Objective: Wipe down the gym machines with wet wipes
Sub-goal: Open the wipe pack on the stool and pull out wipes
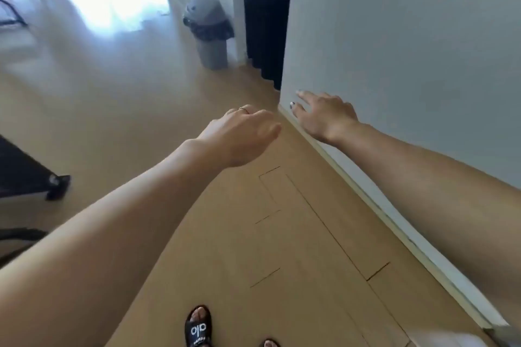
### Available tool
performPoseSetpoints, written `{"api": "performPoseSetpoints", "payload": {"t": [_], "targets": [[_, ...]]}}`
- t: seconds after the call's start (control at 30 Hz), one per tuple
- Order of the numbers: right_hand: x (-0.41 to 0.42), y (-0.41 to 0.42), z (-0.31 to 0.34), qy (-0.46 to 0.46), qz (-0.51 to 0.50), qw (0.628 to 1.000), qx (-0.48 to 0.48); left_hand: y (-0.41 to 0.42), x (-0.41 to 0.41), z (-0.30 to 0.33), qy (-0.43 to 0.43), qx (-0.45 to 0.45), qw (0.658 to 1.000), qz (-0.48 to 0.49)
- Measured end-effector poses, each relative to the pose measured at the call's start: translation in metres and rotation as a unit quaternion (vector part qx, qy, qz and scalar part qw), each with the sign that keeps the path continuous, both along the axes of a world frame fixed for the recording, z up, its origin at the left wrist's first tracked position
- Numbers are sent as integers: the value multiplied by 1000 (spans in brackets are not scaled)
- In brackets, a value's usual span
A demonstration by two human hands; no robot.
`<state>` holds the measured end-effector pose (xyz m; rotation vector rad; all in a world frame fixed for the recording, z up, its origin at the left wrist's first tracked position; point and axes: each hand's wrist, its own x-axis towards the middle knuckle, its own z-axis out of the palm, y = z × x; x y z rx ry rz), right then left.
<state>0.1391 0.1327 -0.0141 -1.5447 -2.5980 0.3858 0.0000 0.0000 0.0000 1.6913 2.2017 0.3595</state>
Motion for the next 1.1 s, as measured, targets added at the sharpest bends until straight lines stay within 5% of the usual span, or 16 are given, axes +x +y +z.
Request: {"api": "performPoseSetpoints", "payload": {"t": [0.27, 0.6, 0.87, 1.1], "targets": [[-168, -147, -22, -29, 228, 973, -27, -183, -108, -35, 20, -35, 980, 194], [-325, -439, -58, -59, 458, 886, -40, -493, -183, -76, -56, -66, 901, 426], [-403, -666, -89, -60, 567, 820, -57, -727, -224, -111, -69, -106, 825, 551], [-469, -795, -102, -78, 630, 769, -65, -843, -265, -122, -80, -91, 787, 605]]}}
